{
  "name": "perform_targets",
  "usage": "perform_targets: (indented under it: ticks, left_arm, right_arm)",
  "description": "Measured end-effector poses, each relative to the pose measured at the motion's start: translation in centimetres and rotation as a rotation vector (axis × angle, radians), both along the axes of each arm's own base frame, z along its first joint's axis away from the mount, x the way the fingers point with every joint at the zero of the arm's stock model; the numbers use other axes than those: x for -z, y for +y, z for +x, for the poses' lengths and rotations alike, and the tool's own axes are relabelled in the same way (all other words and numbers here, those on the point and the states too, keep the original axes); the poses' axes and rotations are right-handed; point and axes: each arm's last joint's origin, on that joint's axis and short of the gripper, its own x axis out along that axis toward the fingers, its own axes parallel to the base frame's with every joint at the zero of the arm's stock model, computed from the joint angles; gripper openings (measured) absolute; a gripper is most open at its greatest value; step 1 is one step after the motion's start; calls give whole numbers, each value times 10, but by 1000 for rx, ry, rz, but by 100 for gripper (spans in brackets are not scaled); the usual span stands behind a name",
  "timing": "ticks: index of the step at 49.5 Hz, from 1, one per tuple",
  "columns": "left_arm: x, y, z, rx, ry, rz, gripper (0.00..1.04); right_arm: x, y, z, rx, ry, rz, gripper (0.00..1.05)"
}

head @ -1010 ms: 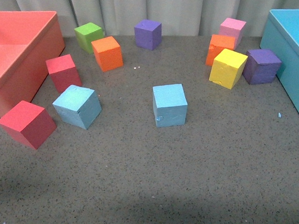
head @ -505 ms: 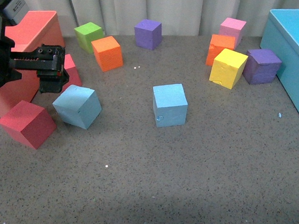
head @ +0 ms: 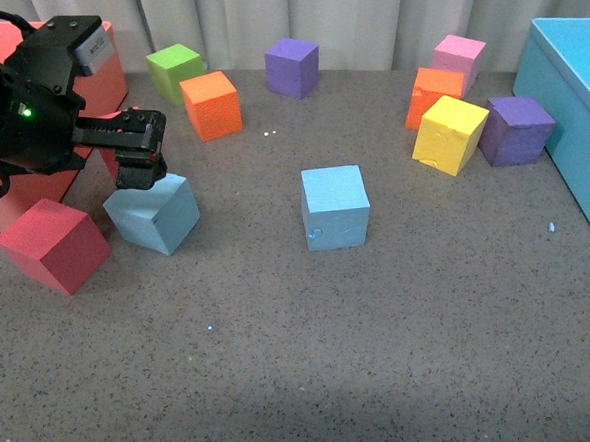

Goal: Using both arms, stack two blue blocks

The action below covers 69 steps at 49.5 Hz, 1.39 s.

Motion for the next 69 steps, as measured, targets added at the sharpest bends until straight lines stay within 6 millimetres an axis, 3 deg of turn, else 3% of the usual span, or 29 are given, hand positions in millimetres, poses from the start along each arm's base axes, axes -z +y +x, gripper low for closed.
perform_targets:
  ticks: [19,44,49,57,69]
  left_arm:
    - [13,-7,7,116,109,-7,98]
    - [42,-8,22,100,143,49,98]
    - [43,-8,25,79,145,43,87]
    - [40,-10,24,36,161,0,59]
    - [22,-19,21,-53,165,-41,49]
  right_arm:
    - [0,0,0,0,0,0,95]
    - [0,0,0,0,0,0,95]
    - [0,0,0,0,0,0,95]
    - [0,0,0,0,0,0,95]
    - [0,0,0,0,0,0,95]
